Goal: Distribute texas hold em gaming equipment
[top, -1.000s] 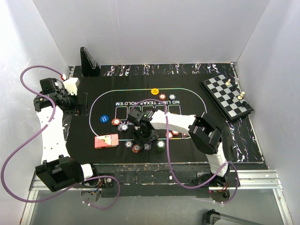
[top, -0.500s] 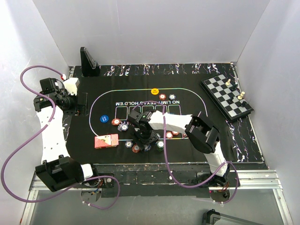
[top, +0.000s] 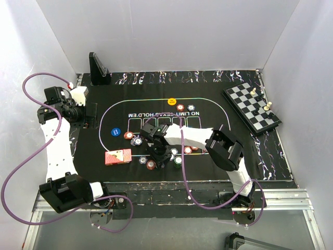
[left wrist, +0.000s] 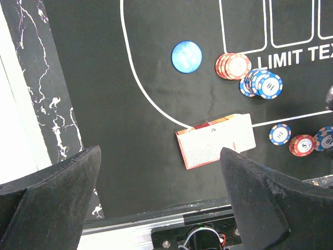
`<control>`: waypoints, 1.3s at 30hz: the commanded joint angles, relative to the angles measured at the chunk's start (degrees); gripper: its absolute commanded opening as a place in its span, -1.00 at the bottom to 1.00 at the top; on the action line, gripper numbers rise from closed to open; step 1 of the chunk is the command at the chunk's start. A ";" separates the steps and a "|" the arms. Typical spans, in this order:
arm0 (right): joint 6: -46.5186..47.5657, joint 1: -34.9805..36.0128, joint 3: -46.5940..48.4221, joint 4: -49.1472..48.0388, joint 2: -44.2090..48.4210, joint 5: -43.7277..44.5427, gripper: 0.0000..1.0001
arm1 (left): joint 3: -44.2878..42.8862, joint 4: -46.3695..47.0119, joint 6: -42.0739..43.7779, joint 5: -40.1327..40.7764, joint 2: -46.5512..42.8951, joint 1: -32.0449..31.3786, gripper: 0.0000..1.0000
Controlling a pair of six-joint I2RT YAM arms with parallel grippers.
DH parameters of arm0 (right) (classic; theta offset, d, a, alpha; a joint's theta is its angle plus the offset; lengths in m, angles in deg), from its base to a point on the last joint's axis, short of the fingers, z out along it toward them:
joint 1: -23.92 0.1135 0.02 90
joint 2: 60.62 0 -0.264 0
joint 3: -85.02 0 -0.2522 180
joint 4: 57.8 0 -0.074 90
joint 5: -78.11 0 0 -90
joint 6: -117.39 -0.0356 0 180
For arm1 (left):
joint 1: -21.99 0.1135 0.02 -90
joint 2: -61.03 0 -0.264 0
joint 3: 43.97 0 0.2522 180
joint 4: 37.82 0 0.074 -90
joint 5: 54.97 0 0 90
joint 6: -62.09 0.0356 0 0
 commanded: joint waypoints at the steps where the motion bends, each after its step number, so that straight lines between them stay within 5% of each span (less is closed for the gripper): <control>1: 0.29 1.53 -1.23 -1.40 0.10 2.44 -0.97 | 0.04 0.26 0.63 -0.22 -1.46 0.20 0.99; 13: 0.11 -2.77 -1.94 -1.84 9.77 10.00 -0.97 | -0.48 0.00 0.37 -0.31 -1.45 0.29 0.99; 20: 0.72 -9.98 -5.81 -3.95 14.44 6.06 -0.97 | -0.66 -0.09 0.54 -0.40 -1.37 0.20 0.99; 21: 1.16 -9.81 -5.55 -3.78 14.18 5.01 -0.92 | -0.66 0.00 0.46 -0.48 -1.37 0.20 0.99; 24: 1.61 -7.62 -4.41 -5.27 12.60 1.13 -0.27 | -0.31 0.17 0.37 -0.57 -1.28 0.20 0.99; 26: 1.52 -5.77 -2.22 -5.27 10.14 2.96 -0.01 | -0.22 0.17 0.37 -0.66 -1.28 0.20 1.00; 33: 1.26 -4.27 6.05 -5.01 2.93 1.92 0.52 | -0.31 0.17 0.55 -0.05 -1.72 0.20 1.00; 39: 0.99 -3.83 11.50 -2.82 -3.31 3.24 0.59 | -0.22 0.09 0.55 -0.22 -1.54 0.20 0.99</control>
